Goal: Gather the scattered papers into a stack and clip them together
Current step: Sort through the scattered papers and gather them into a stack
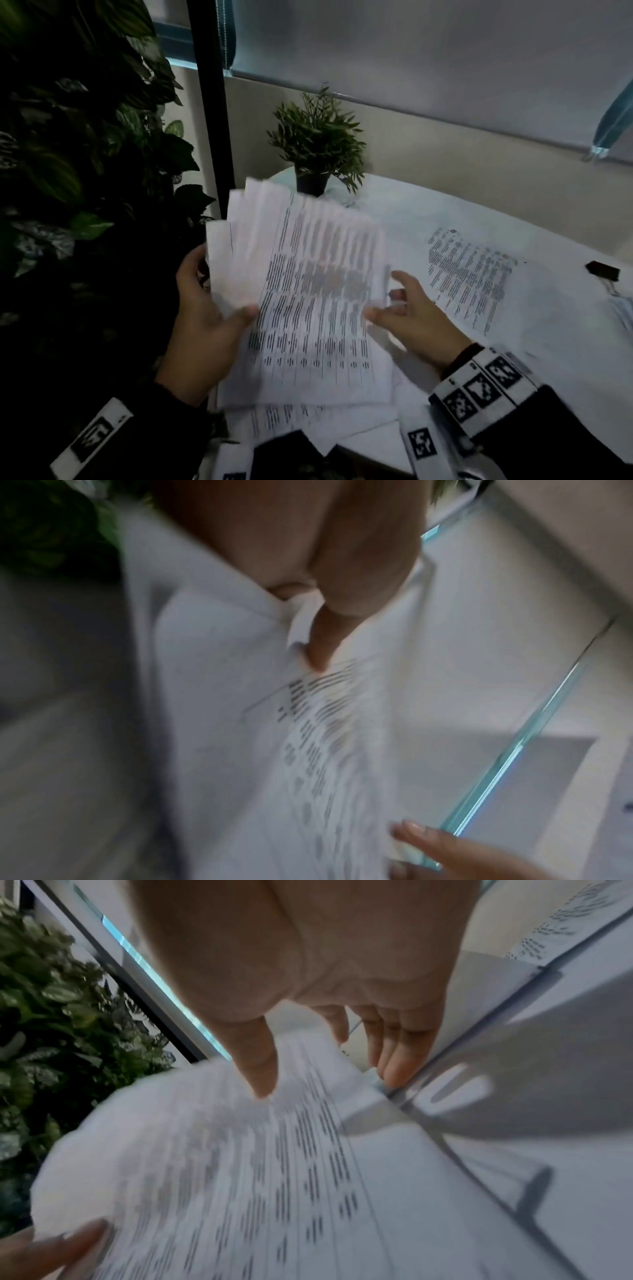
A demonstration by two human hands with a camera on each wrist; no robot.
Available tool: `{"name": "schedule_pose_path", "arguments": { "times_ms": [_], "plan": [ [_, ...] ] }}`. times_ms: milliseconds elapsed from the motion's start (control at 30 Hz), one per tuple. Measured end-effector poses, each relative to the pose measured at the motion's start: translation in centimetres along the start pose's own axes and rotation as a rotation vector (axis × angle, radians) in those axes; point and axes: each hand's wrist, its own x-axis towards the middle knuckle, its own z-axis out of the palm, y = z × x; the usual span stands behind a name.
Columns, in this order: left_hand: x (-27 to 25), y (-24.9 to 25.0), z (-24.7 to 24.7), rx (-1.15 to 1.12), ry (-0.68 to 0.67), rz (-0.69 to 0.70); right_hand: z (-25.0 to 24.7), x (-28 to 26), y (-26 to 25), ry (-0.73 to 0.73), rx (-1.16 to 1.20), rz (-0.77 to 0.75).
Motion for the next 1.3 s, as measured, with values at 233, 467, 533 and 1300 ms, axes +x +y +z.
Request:
{"name": "schedule_pose_path", "arguments": {
  "times_ms": [233,467,533,1300],
  "plan": [
    [-0.4,6.6,-0.1,-0.29,-0.09,0.343,-0.3,-1.3,-3.5,0.139,0.468,-0.481],
    [-0.5,1.5,-0.4,-0.074,0.033,0.084,0.9,-1.1,-1.3,0.005,0.311,-0.295],
    [-0.3,0.1,-0.2,-0.004,0.076,0.016,1.1,-1.1,-0.9,-0.081,0.285,-0.232],
    [2.8,-2.6,-6.6,0.27,0.212,-0.342,3.0,7.8,-0.9,-0.125,-1.433,-0.196]
  ]
}}
